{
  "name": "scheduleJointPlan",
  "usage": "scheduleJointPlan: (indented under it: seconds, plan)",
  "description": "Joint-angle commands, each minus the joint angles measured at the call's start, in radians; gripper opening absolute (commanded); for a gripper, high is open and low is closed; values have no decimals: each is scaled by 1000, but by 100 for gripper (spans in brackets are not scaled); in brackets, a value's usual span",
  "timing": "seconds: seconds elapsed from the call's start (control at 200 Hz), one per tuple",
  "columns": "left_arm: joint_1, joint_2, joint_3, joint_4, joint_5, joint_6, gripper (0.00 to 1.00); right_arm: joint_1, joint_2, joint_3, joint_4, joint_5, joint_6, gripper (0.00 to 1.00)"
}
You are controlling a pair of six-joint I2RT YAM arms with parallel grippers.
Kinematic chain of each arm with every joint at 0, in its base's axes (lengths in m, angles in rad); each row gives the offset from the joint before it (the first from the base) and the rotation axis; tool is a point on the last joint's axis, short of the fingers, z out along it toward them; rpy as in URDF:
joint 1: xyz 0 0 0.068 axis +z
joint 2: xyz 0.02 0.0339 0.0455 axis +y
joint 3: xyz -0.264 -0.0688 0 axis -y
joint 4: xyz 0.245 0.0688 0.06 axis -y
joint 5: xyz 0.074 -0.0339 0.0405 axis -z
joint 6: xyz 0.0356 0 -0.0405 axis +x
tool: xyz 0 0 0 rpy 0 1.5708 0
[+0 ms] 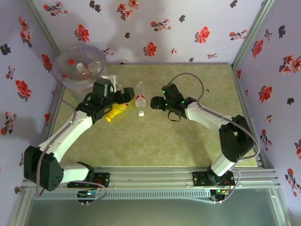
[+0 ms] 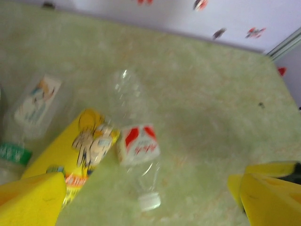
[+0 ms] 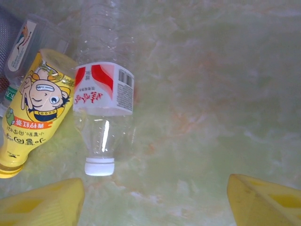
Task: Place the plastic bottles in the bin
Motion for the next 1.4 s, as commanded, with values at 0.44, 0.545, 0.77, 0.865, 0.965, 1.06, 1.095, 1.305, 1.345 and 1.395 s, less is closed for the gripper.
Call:
scheduleJointPlan:
  seconds: [0.44, 0.545, 0.77, 0.865, 0.965, 1.06, 1.095, 1.305, 1.345, 1.395]
  plan:
    - [-84, -156, -373, 105, -229, -262, 96, 127, 383, 421, -145, 123, -73, 92]
    - [-84, -188, -393, 59, -250, -269, 96, 132, 447, 481, -163, 145, -79, 91]
    - [-84, -211, -419, 45, -257, -282, 96, 133, 572, 596, -218, 189, -99, 86]
    - [-84, -209, -416, 52, -257, -282, 96, 131, 601, 616, -225, 194, -103, 84]
    - [-85, -202, -408, 53, -257, -279, 96, 132, 618, 625, -229, 207, -108, 82]
    - [-84, -195, -395, 51, -251, -276, 96, 133, 620, 623, -237, 220, -113, 77]
    - [-84, -193, -389, 50, -245, -277, 96, 132, 614, 617, -237, 224, -117, 76]
    - [-77, -177, -373, 141, -134, -334, 96, 122, 506, 493, -196, 239, -127, 69]
    - [-74, -165, -370, 182, -100, -354, 96, 116, 475, 456, -178, 227, -133, 68]
    - [-72, -144, -364, 227, -55, -379, 96, 106, 426, 397, -146, 204, -149, 68]
